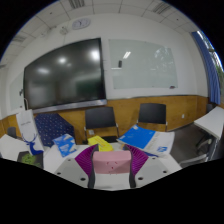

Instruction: Unplug charger

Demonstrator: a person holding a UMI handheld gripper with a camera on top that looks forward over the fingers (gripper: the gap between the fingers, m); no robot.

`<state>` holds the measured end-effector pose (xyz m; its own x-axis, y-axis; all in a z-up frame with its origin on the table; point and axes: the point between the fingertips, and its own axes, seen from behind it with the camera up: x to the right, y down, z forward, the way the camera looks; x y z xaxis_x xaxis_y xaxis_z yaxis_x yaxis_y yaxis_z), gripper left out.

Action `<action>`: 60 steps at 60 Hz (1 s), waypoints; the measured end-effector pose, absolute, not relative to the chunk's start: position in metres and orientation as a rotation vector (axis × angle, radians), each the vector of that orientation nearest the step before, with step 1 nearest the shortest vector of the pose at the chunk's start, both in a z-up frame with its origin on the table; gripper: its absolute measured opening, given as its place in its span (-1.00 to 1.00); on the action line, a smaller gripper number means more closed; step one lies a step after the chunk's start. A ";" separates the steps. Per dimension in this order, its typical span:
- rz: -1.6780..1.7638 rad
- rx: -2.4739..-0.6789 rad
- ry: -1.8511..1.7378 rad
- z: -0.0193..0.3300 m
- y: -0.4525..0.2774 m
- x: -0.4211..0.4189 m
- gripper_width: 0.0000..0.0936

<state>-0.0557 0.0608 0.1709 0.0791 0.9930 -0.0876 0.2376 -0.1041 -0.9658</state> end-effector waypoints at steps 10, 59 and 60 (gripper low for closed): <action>0.944 -1.602 -1.338 0.131 0.137 -0.038 0.05; 0.797 -1.783 -1.667 0.192 0.135 0.144 0.82; 0.790 -1.782 -1.666 0.198 0.135 0.153 0.82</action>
<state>0.1535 0.1345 0.1981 0.0498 0.9980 -0.0391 0.6613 -0.0623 -0.7475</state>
